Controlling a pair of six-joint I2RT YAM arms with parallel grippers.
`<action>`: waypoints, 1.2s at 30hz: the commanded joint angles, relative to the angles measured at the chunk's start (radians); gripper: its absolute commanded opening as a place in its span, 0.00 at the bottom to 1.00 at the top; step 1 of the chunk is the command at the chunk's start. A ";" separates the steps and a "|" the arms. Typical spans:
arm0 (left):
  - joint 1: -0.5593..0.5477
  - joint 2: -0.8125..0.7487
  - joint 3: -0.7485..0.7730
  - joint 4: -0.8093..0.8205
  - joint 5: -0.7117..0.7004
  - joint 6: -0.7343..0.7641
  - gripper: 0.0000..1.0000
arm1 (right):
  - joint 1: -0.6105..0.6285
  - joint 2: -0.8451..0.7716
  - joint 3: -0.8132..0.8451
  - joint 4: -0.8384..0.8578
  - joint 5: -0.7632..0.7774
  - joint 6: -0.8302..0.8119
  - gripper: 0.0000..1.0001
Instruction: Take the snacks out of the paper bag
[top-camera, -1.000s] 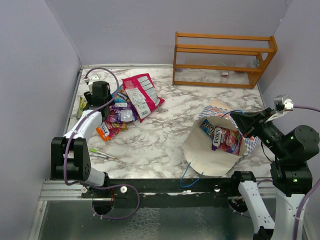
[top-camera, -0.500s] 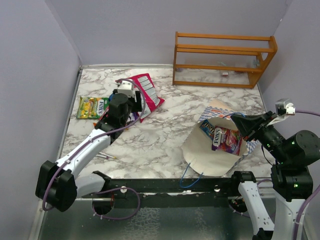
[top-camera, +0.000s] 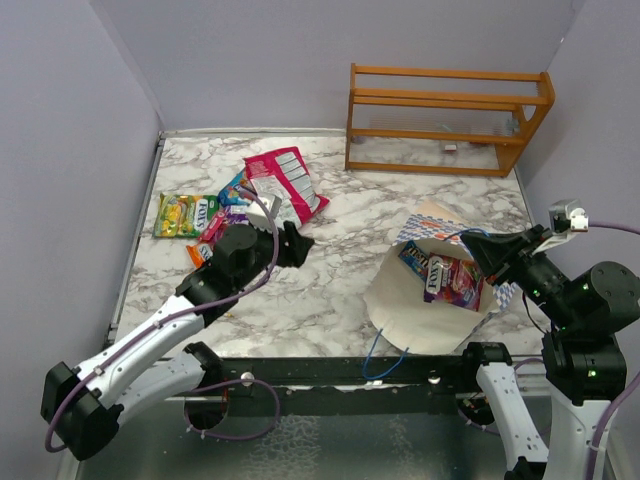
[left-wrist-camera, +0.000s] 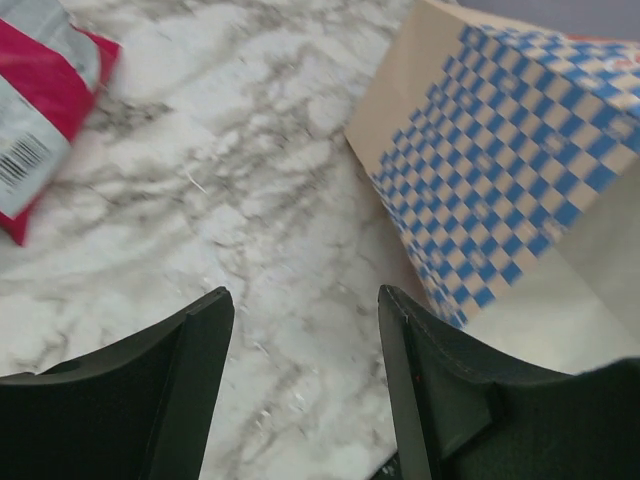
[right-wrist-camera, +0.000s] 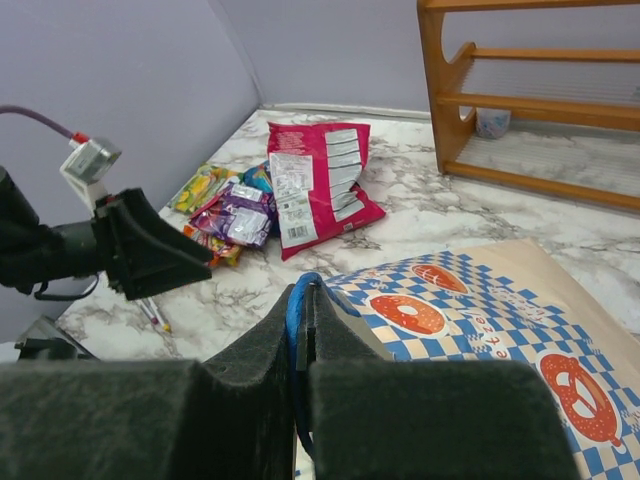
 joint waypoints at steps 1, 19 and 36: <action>-0.092 -0.096 -0.013 -0.059 0.096 -0.229 0.64 | 0.003 -0.007 -0.026 0.037 -0.010 0.013 0.02; -0.799 0.597 0.314 0.288 -0.569 -0.161 0.53 | 0.003 -0.002 0.000 0.017 0.001 0.004 0.02; -0.745 1.092 0.679 0.069 -0.481 -0.202 0.54 | 0.003 -0.013 -0.016 0.027 -0.016 0.014 0.02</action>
